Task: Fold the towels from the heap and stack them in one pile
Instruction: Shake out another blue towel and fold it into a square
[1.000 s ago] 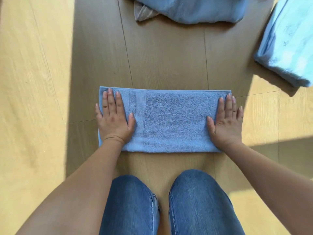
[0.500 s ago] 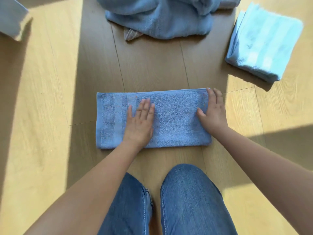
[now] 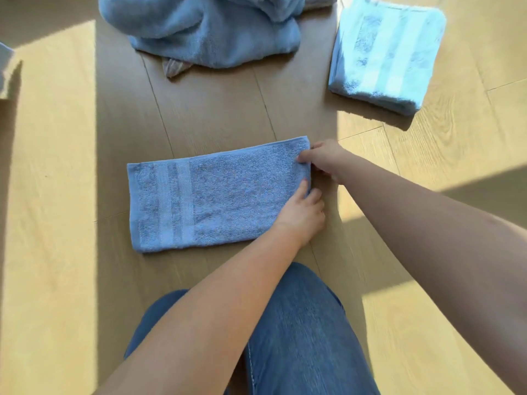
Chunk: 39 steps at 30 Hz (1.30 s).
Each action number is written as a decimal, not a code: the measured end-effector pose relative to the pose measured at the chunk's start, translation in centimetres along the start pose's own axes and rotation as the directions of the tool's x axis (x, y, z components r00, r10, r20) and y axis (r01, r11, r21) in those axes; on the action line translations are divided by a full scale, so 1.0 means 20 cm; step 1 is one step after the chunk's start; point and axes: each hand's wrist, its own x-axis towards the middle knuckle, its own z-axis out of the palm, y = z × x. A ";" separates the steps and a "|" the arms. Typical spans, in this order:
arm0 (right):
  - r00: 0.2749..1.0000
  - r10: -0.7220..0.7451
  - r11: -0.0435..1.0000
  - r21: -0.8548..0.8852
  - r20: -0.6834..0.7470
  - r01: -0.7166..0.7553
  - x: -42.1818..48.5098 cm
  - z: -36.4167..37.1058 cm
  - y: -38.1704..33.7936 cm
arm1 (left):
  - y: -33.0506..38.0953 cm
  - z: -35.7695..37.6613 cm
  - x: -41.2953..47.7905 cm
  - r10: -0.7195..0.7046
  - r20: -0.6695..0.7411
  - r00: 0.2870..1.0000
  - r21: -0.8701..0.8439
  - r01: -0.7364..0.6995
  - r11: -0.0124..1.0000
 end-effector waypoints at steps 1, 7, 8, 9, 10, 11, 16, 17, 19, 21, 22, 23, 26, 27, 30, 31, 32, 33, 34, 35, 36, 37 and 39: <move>1.000 0.001 1.000 0.005 -0.003 -0.001 -0.01 0.00 -0.01 | -0.01 -0.02 -0.01 0.011 -0.006 1.000 0.020 -0.011 1.000; 1.000 0.000 1.000 0.005 -0.022 0.000 -0.06 -0.08 -0.02 | 0.05 -0.08 -0.06 0.095 -0.101 0.990 0.041 -0.091 0.995; 0.999 0.001 1.000 0.013 -0.040 0.000 -0.07 -0.09 -0.02 | 0.06 -0.09 -0.06 0.104 -0.119 0.987 0.036 -0.101 0.994; 0.998 0.003 1.000 0.025 -0.055 -0.001 -0.09 -0.10 -0.02 | 0.07 -0.11 -0.07 0.111 -0.137 0.984 0.024 -0.109 0.994; 0.998 0.000 0.999 0.043 -0.070 0.003 -0.10 -0.11 -0.03 | 0.08 -0.13 -0.07 0.119 -0.150 0.982 0.014 -0.118 0.993; 0.996 -0.003 0.999 0.053 -0.084 0.008 -0.12 -0.13 -0.04 | 0.09 -0.15 -0.07 0.127 -0.157 0.979 0.018 -0.126 0.992; 0.978 -0.084 0.994 0.057 -0.190 0.097 -0.22 -0.14 -0.10 | 0.11 -0.22 -0.15 0.149 -0.218 0.964 0.083 -0.134 0.987; 0.974 -0.104 0.992 0.052 -0.204 0.117 -0.24 -0.13 -0.12 | 0.09 -0.24 -0.19 0.135 -0.228 0.964 0.099 -0.115 0.989; 0.964 -0.148 0.987 0.025 -0.220 0.157 -0.29 -0.11 -0.17 | 0.05 -0.25 -0.28 0.036 -0.258 0.965 0.070 -0.019 0.997; 0.955 -0.193 0.980 -0.003 -0.227 0.198 -0.33 -0.08 -0.23 | 0.01 -0.22 -0.33 -0.022 -0.345 0.938 0.029 0.034 0.999; 0.951 -0.214 0.976 -0.012 -0.222 0.217 -0.35 -0.05 -0.26 | 0.00 -0.20 -0.37 -0.040 -0.382 0.923 0.041 0.060 0.997; 0.949 -0.233 0.972 -0.020 -0.212 0.234 -0.37 -0.02 -0.29 | -0.02 -0.20 -0.41 -0.057 -0.427 0.903 0.047 0.085 0.995; 0.939 -0.293 0.956 -0.051 -0.182 0.288 -0.41 0.13 -0.39 | -0.11 -0.14 -0.55 -0.056 -0.556 0.829 0.055 0.104 0.993; 0.933 -0.315 0.949 -0.066 -0.172 0.308 -0.42 0.19 -0.42 | -0.15 -0.10 -0.60 -0.044 -0.589 0.807 0.049 0.089 0.995; 0.918 -0.374 0.925 -0.121 -0.129 0.360 -0.44 0.41 -0.51 | -0.29 0.03 -0.76 -0.081 -0.588 0.805 0.013 0.109 0.994; 0.913 -0.394 0.915 -0.146 -0.109 0.377 -0.43 0.48 -0.53 | -0.33 0.07 -0.82 -0.114 -0.568 0.815 -0.012 0.130 0.991; 0.906 -0.412 0.903 -0.171 -0.093 0.394 -0.43 0.55 -0.54 | -0.37 0.13 -0.86 -0.144 -0.541 0.829 -0.030 0.151 0.988; 0.900 -0.428 0.892 -0.198 -0.078 0.407 -0.42 0.62 -0.56 | -0.40 0.18 -0.91 -0.170 -0.513 0.841 -0.042 0.174 0.984; 0.896 -0.440 0.880 -0.229 -0.061 0.417 -0.41 0.69 -0.56 | -0.44 0.23 -0.94 -0.189 -0.487 0.853 -0.045 0.191 0.981; 0.893 -0.448 0.867 -0.265 -0.043 0.423 -0.40 0.75 -0.57 | -0.46 0.28 -0.97 -0.213 -0.454 0.865 -0.050 0.214 0.976; 0.892 -0.450 0.855 -0.303 -0.029 0.422 -0.39 0.80 -0.58 | -0.49 0.32 -0.99 -0.232 -0.425 0.875 -0.058 0.229 0.972; 0.895 -0.446 0.845 -0.338 -0.017 0.415 -0.38 0.85 -0.59 | -0.51 0.36 -1.01 -0.249 -0.397 0.883 -0.068 0.243 0.968; 0.901 -0.434 0.828 -0.389 0.009 0.403 -0.35 0.95 -0.60 | -0.54 0.44 -1.03 -0.269 -0.373 0.888 -0.094 0.252 0.963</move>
